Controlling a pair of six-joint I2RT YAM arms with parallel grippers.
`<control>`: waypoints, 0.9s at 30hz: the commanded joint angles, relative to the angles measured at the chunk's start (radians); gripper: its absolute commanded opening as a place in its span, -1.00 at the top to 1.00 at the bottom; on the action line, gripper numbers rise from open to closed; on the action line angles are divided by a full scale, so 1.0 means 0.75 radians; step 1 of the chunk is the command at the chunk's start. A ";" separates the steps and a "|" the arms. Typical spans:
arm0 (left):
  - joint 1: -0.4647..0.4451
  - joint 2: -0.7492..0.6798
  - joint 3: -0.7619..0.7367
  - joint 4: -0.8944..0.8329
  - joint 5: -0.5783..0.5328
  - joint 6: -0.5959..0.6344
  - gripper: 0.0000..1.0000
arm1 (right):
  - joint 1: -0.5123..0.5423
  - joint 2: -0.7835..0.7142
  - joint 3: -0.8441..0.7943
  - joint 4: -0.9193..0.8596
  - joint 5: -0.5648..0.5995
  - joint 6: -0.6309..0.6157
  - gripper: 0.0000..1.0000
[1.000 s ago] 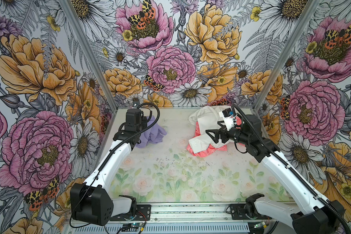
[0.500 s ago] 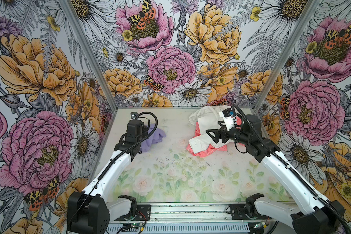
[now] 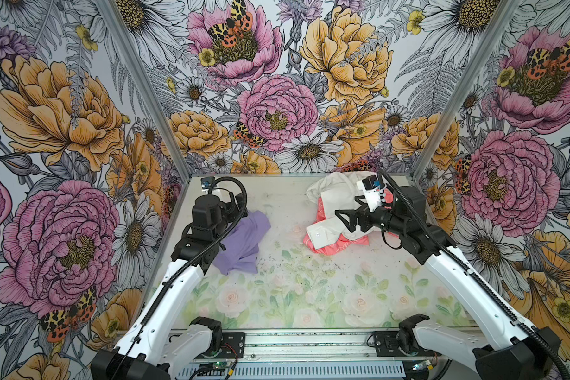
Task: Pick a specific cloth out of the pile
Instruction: 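Lower the purple cloth onto the table with the left gripper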
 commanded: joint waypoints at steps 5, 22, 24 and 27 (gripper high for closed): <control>-0.007 0.078 -0.064 0.099 0.134 -0.085 -0.97 | 0.007 -0.017 0.019 0.024 0.013 -0.004 -0.99; 0.114 0.556 -0.343 0.542 0.324 -0.313 -0.97 | 0.008 -0.033 -0.006 0.021 0.044 -0.011 -0.99; 0.132 0.636 -0.354 0.589 0.367 -0.351 -0.97 | 0.008 -0.031 -0.006 0.023 0.045 -0.010 -0.99; 0.139 0.746 -0.351 0.608 0.374 -0.376 -0.97 | 0.008 -0.033 -0.012 0.023 0.053 -0.010 -0.99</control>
